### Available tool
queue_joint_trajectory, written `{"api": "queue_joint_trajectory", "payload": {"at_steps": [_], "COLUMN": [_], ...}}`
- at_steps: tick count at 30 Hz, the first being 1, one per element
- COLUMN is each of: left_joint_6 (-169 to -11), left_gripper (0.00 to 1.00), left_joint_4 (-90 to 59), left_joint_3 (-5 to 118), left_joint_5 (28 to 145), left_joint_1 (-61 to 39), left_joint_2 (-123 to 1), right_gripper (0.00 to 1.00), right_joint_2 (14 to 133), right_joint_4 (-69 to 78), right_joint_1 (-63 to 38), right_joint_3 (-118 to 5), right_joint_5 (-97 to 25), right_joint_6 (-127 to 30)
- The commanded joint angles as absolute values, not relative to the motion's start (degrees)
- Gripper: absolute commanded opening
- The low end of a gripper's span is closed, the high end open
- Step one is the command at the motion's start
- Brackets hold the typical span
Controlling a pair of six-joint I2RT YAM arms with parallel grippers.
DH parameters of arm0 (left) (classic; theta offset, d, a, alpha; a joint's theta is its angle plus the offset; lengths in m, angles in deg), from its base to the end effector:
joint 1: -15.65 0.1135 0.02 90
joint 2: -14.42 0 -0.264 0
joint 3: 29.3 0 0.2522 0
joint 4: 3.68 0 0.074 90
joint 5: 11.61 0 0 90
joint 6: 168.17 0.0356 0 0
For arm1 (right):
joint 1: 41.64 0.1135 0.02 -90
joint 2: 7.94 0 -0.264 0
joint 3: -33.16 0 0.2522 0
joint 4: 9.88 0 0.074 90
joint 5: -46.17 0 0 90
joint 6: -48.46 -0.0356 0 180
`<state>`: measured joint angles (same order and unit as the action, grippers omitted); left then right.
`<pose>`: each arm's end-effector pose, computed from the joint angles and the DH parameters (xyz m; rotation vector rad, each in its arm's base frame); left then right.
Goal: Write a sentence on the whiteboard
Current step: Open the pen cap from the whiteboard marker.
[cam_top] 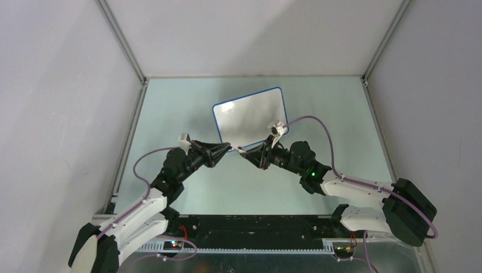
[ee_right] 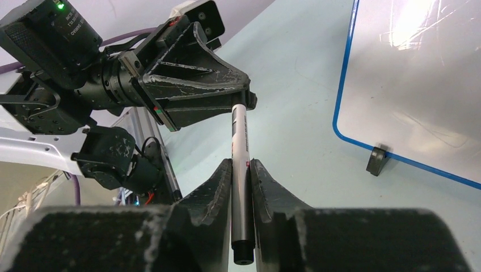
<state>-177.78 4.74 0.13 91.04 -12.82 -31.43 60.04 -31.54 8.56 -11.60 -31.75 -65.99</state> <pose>0.1595 -0.0954 0.2165 -1.0494 1.8127 -1.7307 0.1617 0.2057 0.2558 -0.5557 1.6366 1.1591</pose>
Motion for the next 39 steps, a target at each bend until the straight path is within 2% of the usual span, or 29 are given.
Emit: {"api": "queue_joint_trajectory", "payload": {"at_steps": [1,7,11,20,27,30,33,35,39], "left_joint_6": [-178.8,-179.0,-179.1,-179.2,-179.4,-179.5,-179.8,-179.8,-179.9], "left_gripper": [0.00,0.00,0.00,0.00,0.00,0.00,0.00,0.00,0.00], "left_joint_4": [7.3,7.7,8.1,8.1,8.6,9.0,9.4,9.5,9.7], "left_joint_3": [0.4,0.3,0.0,-0.6,-1.0,-1.1,-1.0,-0.9,-1.3], "left_joint_5": [92.0,92.0,92.0,91.5,91.2,91.1,91.0,91.0,90.8], "left_joint_1": [-13.2,-13.4,-13.5,-13.9,-14.5,-14.9,-14.9,-14.9,-14.9], "left_joint_2": [-31.5,-31.9,-32.0,-32.1,-32.5,-32.7,-32.7,-32.7,-32.6], "right_gripper": [0.26,0.32,0.29,0.37,0.37,0.29,0.09,0.00,0.00], "right_joint_2": [60.5,60.6,60.6,60.4,60.1,59.9,60.2,60.4,60.2], "right_joint_4": [-34.4,-34.4,-34.5,-34.7,-34.7,-34.4,-33.6,-32.9,-31.9], "right_joint_1": [9.2,9.2,9.3,9.3,9.3,9.3,9.2,9.2,9.0], "right_joint_3": [-13.1,-13.4,-13.5,-13.8,-13.9,-14.0,-14.5,-14.8,-14.8], "right_joint_5": [-31.2,-31.0,-31.0,-31.1,-31.2,-31.5,-31.2,-31.1,-30.6], "right_joint_6": [-65.8,-65.6,-65.7,-65.5,-65.4,-65.2,-65.3,-65.5,-65.8]}}
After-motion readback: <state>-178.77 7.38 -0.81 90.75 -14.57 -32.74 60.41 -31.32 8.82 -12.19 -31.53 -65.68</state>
